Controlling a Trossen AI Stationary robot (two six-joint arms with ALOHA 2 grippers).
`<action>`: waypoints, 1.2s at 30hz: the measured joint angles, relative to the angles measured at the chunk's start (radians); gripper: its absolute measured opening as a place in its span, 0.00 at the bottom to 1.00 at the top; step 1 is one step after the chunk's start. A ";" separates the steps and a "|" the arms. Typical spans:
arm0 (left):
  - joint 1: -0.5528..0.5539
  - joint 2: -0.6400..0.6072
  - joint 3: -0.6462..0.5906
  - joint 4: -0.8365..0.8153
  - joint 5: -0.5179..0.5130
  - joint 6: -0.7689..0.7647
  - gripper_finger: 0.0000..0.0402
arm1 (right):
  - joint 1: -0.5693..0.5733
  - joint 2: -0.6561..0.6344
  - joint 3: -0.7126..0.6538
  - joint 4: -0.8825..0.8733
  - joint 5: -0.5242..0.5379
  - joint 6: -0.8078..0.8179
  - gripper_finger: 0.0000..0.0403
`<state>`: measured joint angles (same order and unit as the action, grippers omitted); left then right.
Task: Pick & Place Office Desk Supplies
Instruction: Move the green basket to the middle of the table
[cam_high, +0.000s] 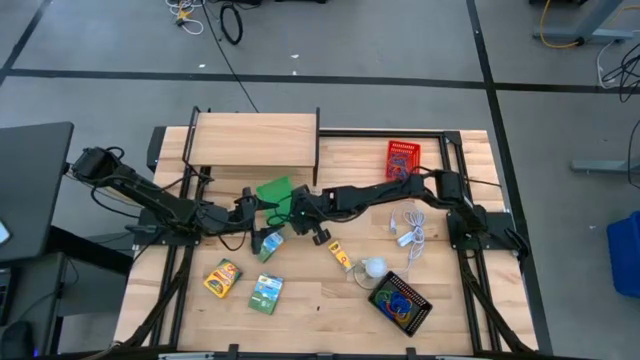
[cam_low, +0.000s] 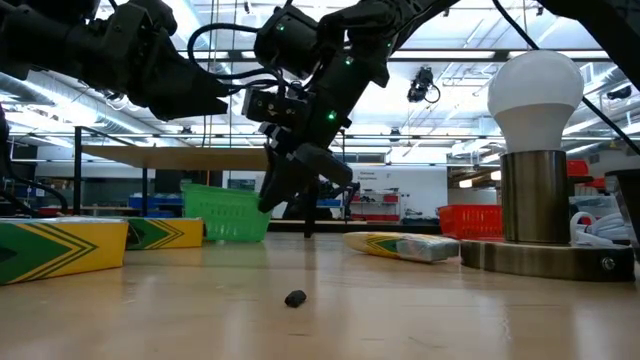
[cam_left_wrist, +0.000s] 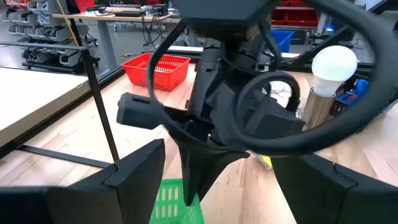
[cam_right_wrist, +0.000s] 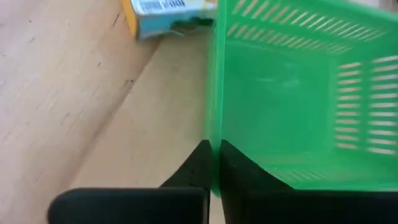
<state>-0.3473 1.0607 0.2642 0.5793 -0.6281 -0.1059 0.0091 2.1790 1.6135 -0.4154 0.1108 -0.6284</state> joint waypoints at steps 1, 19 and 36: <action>0.000 0.000 0.000 0.000 0.000 -0.001 0.73 | 0.007 -0.001 0.000 -0.007 0.015 0.000 0.03; 0.000 0.000 0.000 0.021 0.020 -0.005 0.73 | 0.151 -0.110 -0.002 -0.325 0.035 0.113 0.05; 0.000 0.000 0.000 0.022 0.054 -0.017 0.73 | 0.296 -0.148 -0.002 -0.311 -0.078 0.230 0.14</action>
<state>-0.3474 1.0607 0.2646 0.6012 -0.5743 -0.1229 0.3049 2.0308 1.6119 -0.7262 0.0326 -0.3985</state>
